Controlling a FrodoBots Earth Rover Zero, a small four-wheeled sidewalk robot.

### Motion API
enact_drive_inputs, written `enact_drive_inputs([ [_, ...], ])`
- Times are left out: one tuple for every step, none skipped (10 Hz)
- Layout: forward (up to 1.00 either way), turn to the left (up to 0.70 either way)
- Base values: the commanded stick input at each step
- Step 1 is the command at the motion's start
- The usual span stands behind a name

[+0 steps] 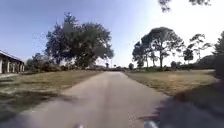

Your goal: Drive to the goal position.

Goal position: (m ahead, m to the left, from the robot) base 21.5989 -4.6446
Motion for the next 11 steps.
enact_drive_inputs([
  [1.00, 0.00],
  [1.00, 0.00],
  [1.00, 0.00],
  [1.00, 0.00],
  [1.00, 0.00],
  [1.00, 0.00],
  [1.00, 0.00],
  [1.00, 0.00],
  [1.00, 0.00],
  [1.00, 0.00],
  [1.00, 0.00],
])
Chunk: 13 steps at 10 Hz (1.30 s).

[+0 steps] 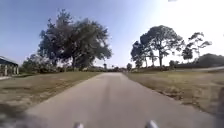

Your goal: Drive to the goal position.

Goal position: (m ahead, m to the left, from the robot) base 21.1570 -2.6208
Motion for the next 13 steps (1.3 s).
enact_drive_inputs([
  [1.00, 0.00],
  [1.00, 0.00],
  [1.00, 0.00],
  [1.00, 0.00],
  [1.00, 0.00],
  [1.00, 0.00],
  [1.00, 0.00],
  [1.00, 0.00],
  [1.00, 0.00],
  [1.00, 0.00],
  [1.00, 0.00],
  [1.00, 0.00],
  [1.00, 0.00],
])
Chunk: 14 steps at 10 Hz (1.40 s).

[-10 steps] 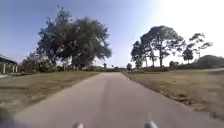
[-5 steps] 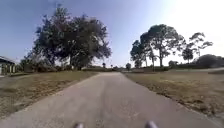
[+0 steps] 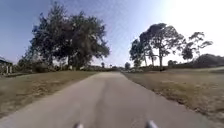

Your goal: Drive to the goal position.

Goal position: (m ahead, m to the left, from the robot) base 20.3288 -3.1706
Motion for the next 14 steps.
enact_drive_inputs([
  [1.00, 0.00],
  [1.00, 0.00],
  [1.00, 0.00],
  [1.00, 0.00],
  [1.00, 0.00],
  [1.00, 0.00],
  [1.00, 0.00],
  [1.00, 0.00],
  [1.00, 0.00],
  [1.00, 0.00],
  [1.00, 0.00],
  [1.00, 0.02],
  [1.00, 0.04],
  [1.00, 0.00],
])
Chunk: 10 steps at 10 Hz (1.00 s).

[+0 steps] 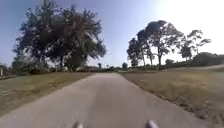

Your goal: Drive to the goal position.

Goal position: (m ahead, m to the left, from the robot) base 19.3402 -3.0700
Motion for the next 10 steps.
enact_drive_inputs([
  [1.00, 0.02],
  [1.00, 0.23],
  [1.00, 0.37],
  [1.00, 0.39],
  [1.00, 0.40],
  [1.00, 0.03],
  [1.00, 0.02],
  [1.00, 0.02],
  [1.00, 0.02],
  [1.00, 0.02],
])
